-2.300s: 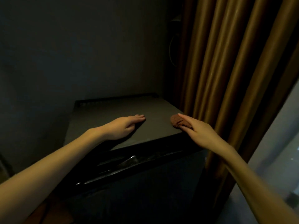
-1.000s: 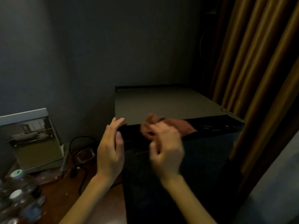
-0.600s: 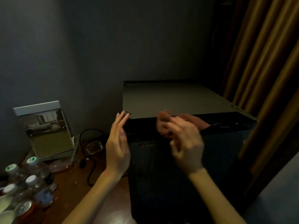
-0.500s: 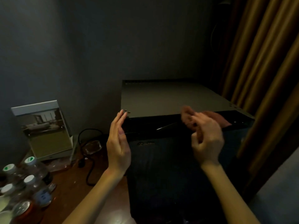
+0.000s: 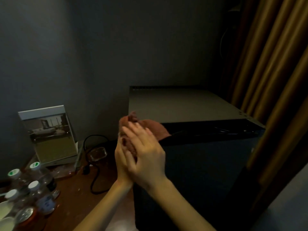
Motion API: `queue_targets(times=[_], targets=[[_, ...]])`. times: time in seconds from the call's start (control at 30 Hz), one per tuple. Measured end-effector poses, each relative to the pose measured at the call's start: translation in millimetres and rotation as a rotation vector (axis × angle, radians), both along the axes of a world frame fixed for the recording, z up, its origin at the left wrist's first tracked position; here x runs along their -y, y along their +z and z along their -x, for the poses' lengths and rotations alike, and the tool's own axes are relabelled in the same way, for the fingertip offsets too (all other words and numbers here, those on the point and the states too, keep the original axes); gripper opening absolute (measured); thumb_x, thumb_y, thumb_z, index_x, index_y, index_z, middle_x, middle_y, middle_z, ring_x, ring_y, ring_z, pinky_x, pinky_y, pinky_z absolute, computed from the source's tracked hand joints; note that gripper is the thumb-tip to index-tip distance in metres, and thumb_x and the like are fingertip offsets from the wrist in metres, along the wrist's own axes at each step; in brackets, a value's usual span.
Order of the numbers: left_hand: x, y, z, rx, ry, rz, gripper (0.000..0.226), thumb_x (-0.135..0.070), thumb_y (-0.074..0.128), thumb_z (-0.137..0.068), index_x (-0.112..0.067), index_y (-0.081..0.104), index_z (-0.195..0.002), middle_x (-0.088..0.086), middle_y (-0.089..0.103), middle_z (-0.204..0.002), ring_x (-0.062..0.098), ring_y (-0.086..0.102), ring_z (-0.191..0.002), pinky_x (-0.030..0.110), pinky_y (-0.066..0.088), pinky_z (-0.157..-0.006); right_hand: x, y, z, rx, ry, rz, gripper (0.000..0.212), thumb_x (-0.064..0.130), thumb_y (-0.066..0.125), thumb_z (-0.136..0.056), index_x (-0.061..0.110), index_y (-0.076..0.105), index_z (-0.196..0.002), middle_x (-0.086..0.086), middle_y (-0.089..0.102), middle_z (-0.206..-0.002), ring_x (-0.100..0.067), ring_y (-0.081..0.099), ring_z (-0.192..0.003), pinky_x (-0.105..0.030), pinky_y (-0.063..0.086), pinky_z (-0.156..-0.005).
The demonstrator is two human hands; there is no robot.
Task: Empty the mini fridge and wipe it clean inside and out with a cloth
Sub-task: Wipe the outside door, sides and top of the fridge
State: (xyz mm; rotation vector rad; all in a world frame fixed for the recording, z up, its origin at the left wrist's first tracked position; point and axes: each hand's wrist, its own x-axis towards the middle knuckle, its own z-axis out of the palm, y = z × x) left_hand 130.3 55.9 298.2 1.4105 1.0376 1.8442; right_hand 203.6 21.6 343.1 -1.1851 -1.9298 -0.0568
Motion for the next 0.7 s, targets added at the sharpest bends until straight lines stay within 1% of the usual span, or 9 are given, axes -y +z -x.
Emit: queue_targets(times=[0.03,0.1,0.13,0.17,0.23,0.33,0.53,0.63,0.7], targets=[[1.6,0.3,5.3,-0.023,0.043,0.011,0.081,-0.08,0.038,-0.081,-0.023,0.035,-0.138,-0.013,0.044,-0.135,-0.003,0.042,-0.128,0.026,0.033,-0.11,-1.2,10.8,4.6,0.03,0.065,0.055,0.051,0.032,0.05,-0.089,0.023,0.049,-0.14,0.005,0.045,-0.148,-0.006,0.033,-0.14,-0.017,0.007,-0.117],[0.1,-0.9,15.5,-0.09,0.135,-0.009,0.054,-0.042,0.037,-0.101,-0.011,0.031,-0.145,-0.005,0.041,-0.141,-0.023,0.039,-0.12,0.007,0.034,-0.1,-12.2,31.4,0.3,0.15,0.136,0.138,0.048,0.029,0.05,-0.094,0.025,0.047,-0.142,0.008,0.038,-0.152,-0.003,0.025,-0.142,-0.014,0.001,-0.113],[0.8,0.5,18.3,-0.094,0.144,-0.005,0.048,-0.03,0.032,-0.102,-0.01,0.029,-0.146,-0.004,0.04,-0.142,-0.025,0.038,-0.118,0.001,0.032,-0.096,-20.9,39.0,-4.3,0.218,0.148,0.17,0.046,0.028,0.049,-0.097,0.026,0.045,-0.143,0.009,0.034,-0.154,-0.003,0.021,-0.144,-0.016,0.001,-0.112],[0.4,2.5,20.3,-0.081,0.137,0.005,0.049,-0.029,0.029,-0.099,-0.013,0.03,-0.146,-0.005,0.04,-0.142,-0.023,0.038,-0.12,0.0,0.031,-0.095,-30.9,46.8,-7.7,0.286,0.157,0.207,0.045,0.028,0.046,-0.098,0.026,0.045,-0.143,0.008,0.03,-0.156,-0.005,0.017,-0.145,-0.018,0.003,-0.114],[2.1,8.9,19.9,-0.065,0.107,0.028,0.053,-0.038,0.027,-0.097,-0.019,0.033,-0.146,-0.009,0.041,-0.142,-0.015,0.038,-0.125,0.001,0.031,-0.097,-55.0,59.2,-11.2,0.369,0.177,0.331,0.045,0.025,0.04,-0.099,0.025,0.042,-0.144,0.006,0.024,-0.159,-0.009,0.016,-0.146,-0.027,0.008,-0.117],[1.1,20.2,18.3,-0.124,0.122,0.015,0.046,-0.039,0.027,-0.097,-0.027,0.038,-0.14,-0.014,0.042,-0.142,-0.017,0.036,-0.128,0.003,0.029,-0.102,-93.9,68.4,-31.0,0.309,0.117,0.47,0.05,0.016,0.038,-0.098,0.022,0.036,-0.148,-0.001,0.024,-0.159,-0.017,0.021,-0.146,-0.033,0.019,-0.118],[-7.9,43.8,9.3,-0.33,0.042,0.027,0.034,-0.024,0.041,-0.103,-0.022,0.051,-0.136,-0.011,0.042,-0.147,0.001,0.03,-0.14,0.016,0.026,-0.113,-107.7,72.5,-163.0,0.217,-0.232,0.523,0.045,0.007,0.037,-0.1,0.012,0.04,-0.145,-0.015,0.03,-0.155,-0.03,0.038,-0.137,-0.031,0.031,-0.107],[-15.1,58.2,8.4,-0.47,0.02,0.12,0.042,-0.015,0.048,-0.1,-0.018,0.046,-0.141,-0.009,0.035,-0.152,0.003,0.018,-0.144,0.022,0.021,-0.113,-102.8,73.8,-233.5,0.152,-0.5,0.521,0.039,0.009,0.036,-0.101,0.008,0.048,-0.138,-0.021,0.047,-0.14,-0.036,0.054,-0.117,-0.038,0.044,-0.094],[-21.1,67.6,9.1,-0.571,0.006,0.185,0.047,-0.015,0.047,-0.1,-0.015,0.038,-0.146,-0.006,0.029,-0.156,0.005,0.013,-0.146,0.025,0.018,-0.114,-106.6,73.0,-264.3,0.185,-0.633,0.551,0.039,0.013,0.034,-0.1,0.008,0.048,-0.137,-0.021,0.049,-0.136,-0.037,0.052,-0.116,-0.043,0.044,-0.097]])
